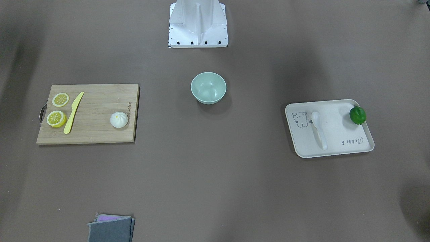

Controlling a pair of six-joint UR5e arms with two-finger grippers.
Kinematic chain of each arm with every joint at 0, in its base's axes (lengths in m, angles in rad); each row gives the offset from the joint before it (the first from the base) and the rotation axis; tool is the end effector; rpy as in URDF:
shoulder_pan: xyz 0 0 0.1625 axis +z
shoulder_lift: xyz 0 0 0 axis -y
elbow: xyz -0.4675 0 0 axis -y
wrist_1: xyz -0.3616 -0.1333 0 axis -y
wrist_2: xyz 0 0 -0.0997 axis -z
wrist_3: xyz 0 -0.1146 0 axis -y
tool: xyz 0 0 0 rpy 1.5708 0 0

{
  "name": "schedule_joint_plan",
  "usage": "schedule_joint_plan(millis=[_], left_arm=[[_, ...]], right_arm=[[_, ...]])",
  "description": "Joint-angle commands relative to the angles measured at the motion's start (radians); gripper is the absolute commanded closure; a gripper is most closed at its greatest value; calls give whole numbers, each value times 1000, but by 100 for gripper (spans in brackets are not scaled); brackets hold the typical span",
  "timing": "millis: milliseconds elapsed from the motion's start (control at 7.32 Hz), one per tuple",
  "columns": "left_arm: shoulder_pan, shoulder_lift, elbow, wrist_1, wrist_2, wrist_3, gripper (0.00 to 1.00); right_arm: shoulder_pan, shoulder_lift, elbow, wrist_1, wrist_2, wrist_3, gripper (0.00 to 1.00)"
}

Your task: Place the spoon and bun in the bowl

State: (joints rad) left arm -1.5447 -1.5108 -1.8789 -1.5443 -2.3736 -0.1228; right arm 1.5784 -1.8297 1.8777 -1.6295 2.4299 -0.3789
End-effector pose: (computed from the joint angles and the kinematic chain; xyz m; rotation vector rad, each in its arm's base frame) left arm -0.0394 -0.4384 0.5961 0.1495 0.8125 -0.0022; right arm 0.0491 -0.3400 0.6730 0.1560 -0.8495 -0.3435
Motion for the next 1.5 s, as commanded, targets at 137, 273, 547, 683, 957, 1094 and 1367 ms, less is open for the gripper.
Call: schedule_joint_plan(millis=[137,273,547,683,957,1094,1367], left_arm=[[0,3,61,-319,-4,-5,1],[0,1,63,-363,-30,-1,1],[3,6,81,-498,-99,-6,1],[74,-20,81,-500,-99,-12,1],[179,-63,81,-523,-89,-311,1],[214,-72,84,-537,-82,-371,1],[286,-112,93,-536,-3,-484,2]], right_arm=[[0,33,125,33,5,101,0],[0,53,129,33,9,104,0],[-11,78,135,40,12,177,0],[-59,101,147,75,17,310,0],[-226,121,149,271,-50,696,0],[-333,153,149,314,-154,856,0],[-487,231,149,321,-282,1068,0]])
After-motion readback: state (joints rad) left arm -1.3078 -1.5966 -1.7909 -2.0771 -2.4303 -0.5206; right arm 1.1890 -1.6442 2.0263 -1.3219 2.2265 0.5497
